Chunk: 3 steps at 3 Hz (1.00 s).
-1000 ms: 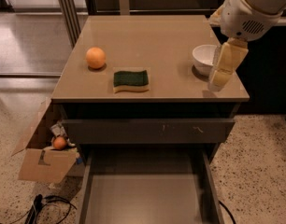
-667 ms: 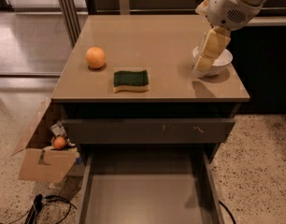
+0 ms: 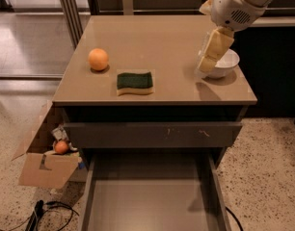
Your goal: Place orange into middle drawer
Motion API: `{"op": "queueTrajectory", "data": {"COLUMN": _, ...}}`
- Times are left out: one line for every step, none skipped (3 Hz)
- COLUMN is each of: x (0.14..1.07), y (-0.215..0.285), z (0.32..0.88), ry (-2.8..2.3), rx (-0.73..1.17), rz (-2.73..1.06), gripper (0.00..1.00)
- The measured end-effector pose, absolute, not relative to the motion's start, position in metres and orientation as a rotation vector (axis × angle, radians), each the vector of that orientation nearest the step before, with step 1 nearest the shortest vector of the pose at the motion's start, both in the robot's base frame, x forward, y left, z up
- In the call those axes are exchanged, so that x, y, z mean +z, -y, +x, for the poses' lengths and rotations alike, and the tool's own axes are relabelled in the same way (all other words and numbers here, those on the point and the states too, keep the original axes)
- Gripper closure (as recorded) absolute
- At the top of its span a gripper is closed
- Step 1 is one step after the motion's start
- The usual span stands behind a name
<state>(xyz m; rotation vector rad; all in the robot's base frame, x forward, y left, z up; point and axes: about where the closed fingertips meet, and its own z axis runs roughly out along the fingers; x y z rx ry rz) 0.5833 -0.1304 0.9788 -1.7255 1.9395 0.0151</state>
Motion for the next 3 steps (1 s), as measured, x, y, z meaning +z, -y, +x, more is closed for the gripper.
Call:
{"op": "queueTrajectory", "data": {"x": 0.979, "y": 0.072, "z": 0.616, "ry": -1.793, "rx": 0.085, "rz": -1.752, "gripper": 0.00}}
{"op": "queueTrajectory", "data": {"x": 0.979, "y": 0.011, "z": 0.644, "ry": -1.687, "rx": 0.242, "rz": -1.714, "gripper": 0.00}}
{"op": "queueTrajectory", "data": {"x": 0.979, "y": -0.025, "z": 0.660, "ry": -1.633, "rx": 0.430, "rz": -1.615, "gripper": 0.00}}
